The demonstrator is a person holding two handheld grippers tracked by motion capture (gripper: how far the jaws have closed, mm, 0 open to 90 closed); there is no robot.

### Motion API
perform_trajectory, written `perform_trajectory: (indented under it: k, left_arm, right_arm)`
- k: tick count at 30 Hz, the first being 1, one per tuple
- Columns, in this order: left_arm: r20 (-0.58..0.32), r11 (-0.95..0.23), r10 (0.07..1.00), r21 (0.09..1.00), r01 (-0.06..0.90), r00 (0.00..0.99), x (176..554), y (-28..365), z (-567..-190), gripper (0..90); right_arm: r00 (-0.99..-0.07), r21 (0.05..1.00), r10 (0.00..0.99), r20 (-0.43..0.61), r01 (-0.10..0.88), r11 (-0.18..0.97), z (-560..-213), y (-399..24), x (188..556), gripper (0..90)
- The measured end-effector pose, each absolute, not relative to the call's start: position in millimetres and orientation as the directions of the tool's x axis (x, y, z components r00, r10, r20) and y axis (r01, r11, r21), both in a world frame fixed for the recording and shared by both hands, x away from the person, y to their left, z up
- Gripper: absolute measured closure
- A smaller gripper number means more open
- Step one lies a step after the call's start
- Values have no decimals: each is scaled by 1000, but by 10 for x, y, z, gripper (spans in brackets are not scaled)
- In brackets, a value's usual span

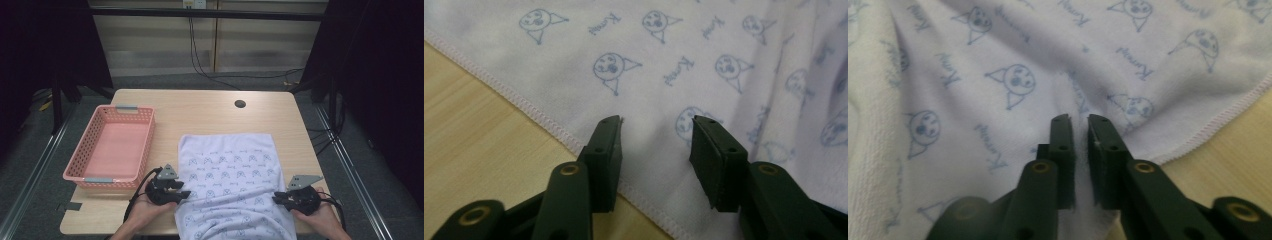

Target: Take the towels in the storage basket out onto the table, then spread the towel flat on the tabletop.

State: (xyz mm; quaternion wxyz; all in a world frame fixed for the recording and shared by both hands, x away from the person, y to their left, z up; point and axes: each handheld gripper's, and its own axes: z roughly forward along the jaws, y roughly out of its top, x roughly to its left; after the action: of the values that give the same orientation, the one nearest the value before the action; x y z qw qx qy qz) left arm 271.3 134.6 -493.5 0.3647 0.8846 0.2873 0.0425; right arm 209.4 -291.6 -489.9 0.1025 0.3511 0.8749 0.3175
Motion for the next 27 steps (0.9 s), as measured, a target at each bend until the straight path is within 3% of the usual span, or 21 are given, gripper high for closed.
perform_trajectory:
  k: [4, 6, 8, 10, 12, 15, 21, 27]
  left_arm:
    - [-109, -596, 522, 663, 454, 846, 2642, 1344, -4928, 784]
    - [-146, -597, 505, 652, 467, 851, 2596, 1354, -4923, 864]
    - [-167, -605, 483, 646, 465, 860, 2528, 1382, -4918, 864]
    - [-220, -582, 488, 639, 503, 845, 2510, 1418, -4912, 811]
    - [-219, -577, 493, 642, 504, 842, 2529, 1429, -4895, 673]
    - [-210, -511, 557, 676, 531, 804, 2760, 1400, -4834, 548]
    - [-189, -458, 610, 708, 537, 769, 3120, 1280, -4767, 515]
    - [-187, -400, 672, 723, 564, 717, 3593, 1160, -4762, 486]
  right_arm:
    - [-753, 602, 654, 75, 556, 572, -4874, -2931, 2035, 857]
    - [-778, 593, 619, 106, 549, 589, -4864, -2937, 1964, 857]
    - [-795, 580, 590, 141, 549, 601, -4856, -2939, 1900, 857]
    - [-806, 570, 580, 118, 534, 625, -4841, -2920, 1854, 827]
    - [-789, 592, 597, 143, 552, 588, -4837, -2947, 1883, 695]
    - [-721, 700, 681, 130, 553, 451, -4704, -3084, 2041, 621]
    - [-657, 745, 752, 46, 524, 413, -4600, -3102, 2462, 579]
    - [-619, 736, 785, 31, 546, 401, -4708, -3103, 3206, 543]
